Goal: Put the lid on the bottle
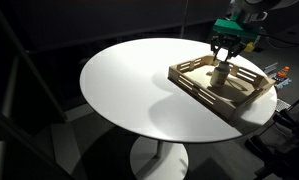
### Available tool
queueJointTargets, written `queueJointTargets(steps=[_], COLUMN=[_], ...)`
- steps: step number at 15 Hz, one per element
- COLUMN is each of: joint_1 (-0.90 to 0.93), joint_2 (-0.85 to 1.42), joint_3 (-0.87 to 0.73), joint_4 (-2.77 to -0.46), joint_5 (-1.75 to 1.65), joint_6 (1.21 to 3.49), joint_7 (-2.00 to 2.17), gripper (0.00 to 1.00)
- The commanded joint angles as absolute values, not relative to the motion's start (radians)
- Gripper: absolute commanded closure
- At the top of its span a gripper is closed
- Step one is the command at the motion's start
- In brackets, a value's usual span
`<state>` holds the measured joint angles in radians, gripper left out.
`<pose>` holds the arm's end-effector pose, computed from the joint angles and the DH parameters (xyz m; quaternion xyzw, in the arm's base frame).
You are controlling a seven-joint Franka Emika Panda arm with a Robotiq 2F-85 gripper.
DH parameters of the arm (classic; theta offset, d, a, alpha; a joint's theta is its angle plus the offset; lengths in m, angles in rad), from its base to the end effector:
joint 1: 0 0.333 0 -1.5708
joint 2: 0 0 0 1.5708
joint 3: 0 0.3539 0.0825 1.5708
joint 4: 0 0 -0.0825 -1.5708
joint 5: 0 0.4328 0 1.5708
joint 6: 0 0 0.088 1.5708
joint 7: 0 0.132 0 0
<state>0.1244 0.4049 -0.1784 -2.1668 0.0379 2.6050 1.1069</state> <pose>0.6105 -0.0353 0.1808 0.8312 -0.5551 0.0300 0.0113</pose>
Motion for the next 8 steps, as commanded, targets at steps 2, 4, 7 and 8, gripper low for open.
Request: queueJointTargets(steps=[2,4,7,8], joint_1=[0.115,0.117,0.112,0.109], joint_2=[0.272,0.227,0.167,0.151], joint_3=[-0.144,-0.131,-0.105,-0.097], joint_4=[-2.243,-2.270,-2.307,-2.320], joint_5=[0.014,0.004,-0.005,-0.007], joint_6=[2.564,2.554,2.532,2.524], joint_7=[1.030,1.007,0.973,0.965], gripper=[0.81,0.81,0.81,0.81])
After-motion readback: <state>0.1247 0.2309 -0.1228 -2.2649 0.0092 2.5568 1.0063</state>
